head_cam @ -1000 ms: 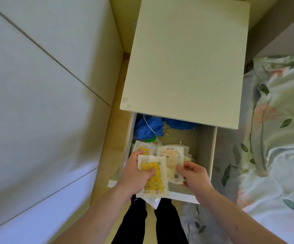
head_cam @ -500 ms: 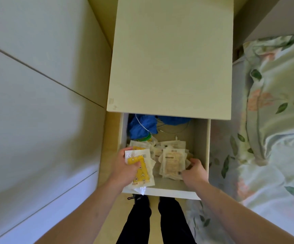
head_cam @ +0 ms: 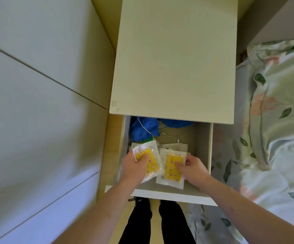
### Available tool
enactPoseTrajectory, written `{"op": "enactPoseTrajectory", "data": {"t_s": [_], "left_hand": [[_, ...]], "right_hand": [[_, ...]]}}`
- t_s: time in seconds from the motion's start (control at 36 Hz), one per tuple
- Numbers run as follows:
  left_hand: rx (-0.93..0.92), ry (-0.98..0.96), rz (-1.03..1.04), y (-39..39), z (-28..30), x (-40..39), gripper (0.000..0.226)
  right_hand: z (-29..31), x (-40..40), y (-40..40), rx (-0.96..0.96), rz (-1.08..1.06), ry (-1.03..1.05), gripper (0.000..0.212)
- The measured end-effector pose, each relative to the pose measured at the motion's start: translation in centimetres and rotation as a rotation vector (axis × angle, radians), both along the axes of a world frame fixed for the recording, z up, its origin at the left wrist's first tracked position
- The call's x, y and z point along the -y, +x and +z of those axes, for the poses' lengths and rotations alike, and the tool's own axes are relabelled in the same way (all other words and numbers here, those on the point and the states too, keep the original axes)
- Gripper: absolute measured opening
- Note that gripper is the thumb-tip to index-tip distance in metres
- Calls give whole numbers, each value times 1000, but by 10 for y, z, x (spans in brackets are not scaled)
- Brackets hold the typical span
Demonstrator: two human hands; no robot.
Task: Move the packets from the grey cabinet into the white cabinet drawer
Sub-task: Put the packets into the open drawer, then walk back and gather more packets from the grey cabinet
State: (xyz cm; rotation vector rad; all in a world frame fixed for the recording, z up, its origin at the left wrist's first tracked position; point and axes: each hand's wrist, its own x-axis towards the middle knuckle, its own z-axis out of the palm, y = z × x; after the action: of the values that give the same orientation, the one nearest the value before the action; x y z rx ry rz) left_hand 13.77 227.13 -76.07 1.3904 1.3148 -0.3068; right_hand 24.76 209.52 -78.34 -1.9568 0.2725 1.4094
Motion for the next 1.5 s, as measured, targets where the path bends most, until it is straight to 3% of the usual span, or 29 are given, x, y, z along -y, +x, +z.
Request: {"op": "enactPoseTrajectory", "data": {"t_s": [0.11,0.19,0.28,0.44,0.58,0.72,0.89,1.11,1.28,1.5], "left_hand": [[-115,147,-204,2,-11,-14,31],[-171,255,-413,2,-21,-20,24],[-264,351,-711,1,-27,-23,15],[-382,509,-1377,5,-35,-23,31],[-430,660,-1546,7,-47,-19,38],[-541,679,-1585,14,-47,-17,39],[-624,694,-1609,27,-48,-22,19],[-559,719,-1498,20,-24,-23,29],[-404,669,-1339,11,57,-11,51],[-75,528,-1155,15,225,8,44]], "right_hand": [[-12,8,10,143,196,-147,27],[-22,12,9,183,343,-219,30],[-29,13,6,229,469,-276,36],[-33,15,-3,306,607,-376,60],[-29,12,-5,297,637,-401,66],[-29,13,-10,298,599,-370,82],[-26,21,-12,273,580,-329,94],[8,36,-19,310,546,-243,79],[81,44,-14,312,489,-231,79],[238,56,-18,423,289,-138,70]]}}
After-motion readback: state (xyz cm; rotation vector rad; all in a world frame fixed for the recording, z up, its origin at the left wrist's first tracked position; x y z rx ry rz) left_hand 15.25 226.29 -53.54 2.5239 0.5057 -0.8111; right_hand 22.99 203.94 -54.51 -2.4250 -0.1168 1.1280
